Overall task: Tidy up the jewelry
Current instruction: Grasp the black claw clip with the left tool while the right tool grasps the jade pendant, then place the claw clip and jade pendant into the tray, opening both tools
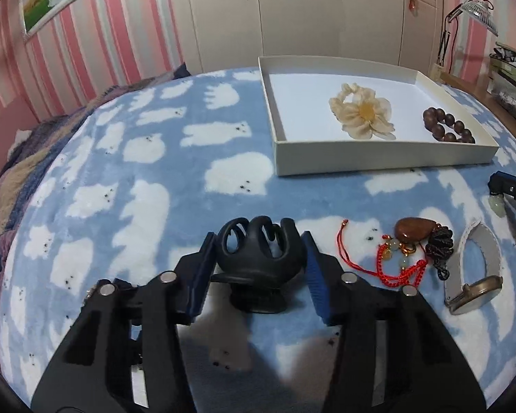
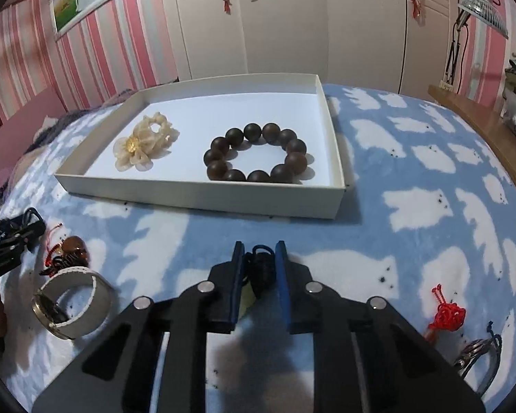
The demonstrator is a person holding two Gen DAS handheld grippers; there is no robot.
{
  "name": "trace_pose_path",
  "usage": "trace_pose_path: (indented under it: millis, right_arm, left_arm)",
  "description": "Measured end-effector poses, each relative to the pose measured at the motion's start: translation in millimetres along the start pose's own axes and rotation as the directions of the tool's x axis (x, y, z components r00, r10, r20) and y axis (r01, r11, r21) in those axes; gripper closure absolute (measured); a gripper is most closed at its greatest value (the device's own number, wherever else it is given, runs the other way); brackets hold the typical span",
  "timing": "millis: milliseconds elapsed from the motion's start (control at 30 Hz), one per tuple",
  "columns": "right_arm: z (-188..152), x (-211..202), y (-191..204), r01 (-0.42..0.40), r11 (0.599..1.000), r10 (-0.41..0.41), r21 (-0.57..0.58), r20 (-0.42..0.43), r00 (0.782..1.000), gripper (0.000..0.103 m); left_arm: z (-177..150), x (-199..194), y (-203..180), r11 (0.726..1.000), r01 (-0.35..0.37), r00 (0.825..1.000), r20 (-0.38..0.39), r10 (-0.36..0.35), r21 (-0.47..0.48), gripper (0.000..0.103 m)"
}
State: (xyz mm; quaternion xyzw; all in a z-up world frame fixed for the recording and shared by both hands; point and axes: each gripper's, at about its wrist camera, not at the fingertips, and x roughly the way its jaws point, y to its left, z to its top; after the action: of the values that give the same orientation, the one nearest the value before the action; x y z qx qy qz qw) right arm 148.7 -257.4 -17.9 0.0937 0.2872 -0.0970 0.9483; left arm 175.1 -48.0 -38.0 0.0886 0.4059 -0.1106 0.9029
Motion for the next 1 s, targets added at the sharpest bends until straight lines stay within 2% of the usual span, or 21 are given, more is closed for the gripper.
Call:
trace_pose_path:
  millis: [167,467,800,1000]
  right_arm:
    - [3,-12,-5,-0.019,1.000,0.018,0.017,0.050,0.999,0.088]
    - [23,-55,-7,-0.025,1.000,0.022,0.015,0.176,0.984,0.092]
    - [72,-90,4,-0.045,0.998,0.053,-0.034,0.289,0.956,0.092]
    - [101,-82,11,-0.071,0.997,0.076,-0.028,0.306,0.949,0.092]
  left_arm:
    - [-1,-7,3,1.000,0.023,0.999,0.034,-0.022,-0.019,0.055]
    - [17,-44,2,1.000,0.014,0.993,0.120,-0.011,-0.025,0.055]
    - [77,-69,-21,1.000,0.012,0.976,0.216,-0.011,-0.003,0.055]
    - [114,-69,-28,0.999,0.019,0.966,0.259,-0.008,-0.039,0.055]
